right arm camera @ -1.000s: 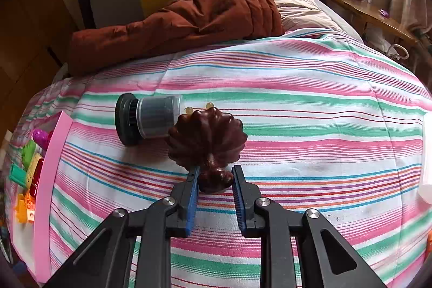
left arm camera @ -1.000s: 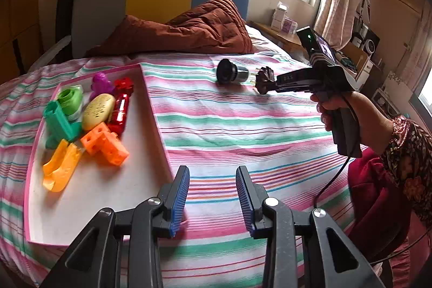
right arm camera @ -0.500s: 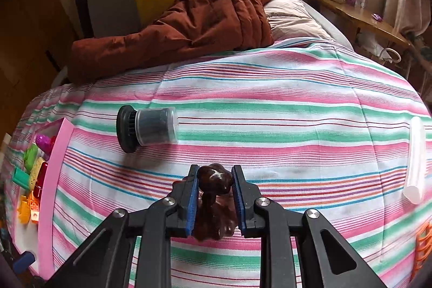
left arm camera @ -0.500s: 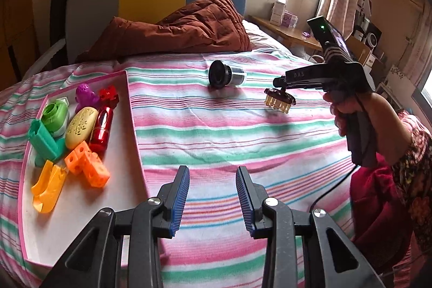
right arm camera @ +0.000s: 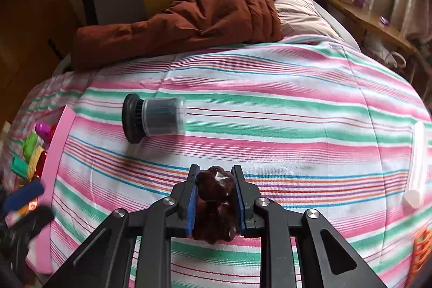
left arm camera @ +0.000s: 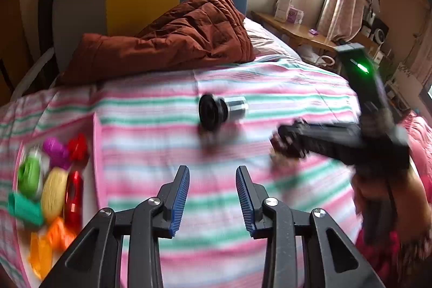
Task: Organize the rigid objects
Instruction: 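Move the left tool to the black-and-clear cylinder cup and grasp it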
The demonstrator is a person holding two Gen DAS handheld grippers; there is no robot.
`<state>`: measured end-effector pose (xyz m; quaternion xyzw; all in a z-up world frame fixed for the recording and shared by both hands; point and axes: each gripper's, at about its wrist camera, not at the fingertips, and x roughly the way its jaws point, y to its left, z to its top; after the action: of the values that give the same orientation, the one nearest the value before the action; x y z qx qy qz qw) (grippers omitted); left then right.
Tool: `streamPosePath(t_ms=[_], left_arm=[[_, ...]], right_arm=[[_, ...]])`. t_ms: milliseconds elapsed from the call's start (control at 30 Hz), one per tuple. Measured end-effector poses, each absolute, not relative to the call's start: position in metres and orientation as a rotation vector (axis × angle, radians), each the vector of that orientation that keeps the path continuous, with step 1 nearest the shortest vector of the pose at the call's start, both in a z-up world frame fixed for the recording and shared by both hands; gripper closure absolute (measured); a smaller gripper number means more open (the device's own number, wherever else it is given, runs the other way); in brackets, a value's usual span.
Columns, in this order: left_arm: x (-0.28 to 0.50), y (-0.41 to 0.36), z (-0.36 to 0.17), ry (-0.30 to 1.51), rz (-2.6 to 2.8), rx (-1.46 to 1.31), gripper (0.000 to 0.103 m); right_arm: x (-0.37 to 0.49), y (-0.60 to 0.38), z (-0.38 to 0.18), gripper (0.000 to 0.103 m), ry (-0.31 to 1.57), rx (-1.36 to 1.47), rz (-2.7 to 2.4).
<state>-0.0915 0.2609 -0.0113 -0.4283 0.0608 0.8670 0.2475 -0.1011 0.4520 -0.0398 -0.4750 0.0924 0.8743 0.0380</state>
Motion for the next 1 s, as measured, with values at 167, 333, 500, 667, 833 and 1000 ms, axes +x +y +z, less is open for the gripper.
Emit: streamPosePath(t_ms=[167, 333, 500, 667, 833, 1000], left_arm=[[-0.148, 0.3, -0.012, 0.197, 2.386, -1.204, 0.067], [-0.196, 0.331, -0.023, 0.251, 2.39, -1.265, 0.067], [-0.222, 0.311, -0.039, 0.148, 2.397, -1.374, 0.065], [-0.228, 0.257, -0.046, -0.017, 2.473, -1.481, 0.066], [-0.208, 0.23, -0.051, -0.121, 2.469, -1.499, 0.069], [-0.174, 0.216, -0.033, -0.29, 2.521, -1.308, 0.062]], right_arm=[[-0.103, 0.462, -0.04, 0.08, 0.339, -1.461, 2.666], [-0.105, 0.467, -0.041, 0.08, 0.362, -1.465, 2.663], [-0.104, 0.471, -0.042, 0.08, 0.402, -1.471, 2.658], [-0.105, 0.469, -0.041, 0.08, 0.38, -1.481, 2.661], [-0.105, 0.471, -0.041, 0.08, 0.376, -1.48, 2.662], [-0.105, 0.47, -0.041, 0.08, 0.372, -1.481, 2.663]])
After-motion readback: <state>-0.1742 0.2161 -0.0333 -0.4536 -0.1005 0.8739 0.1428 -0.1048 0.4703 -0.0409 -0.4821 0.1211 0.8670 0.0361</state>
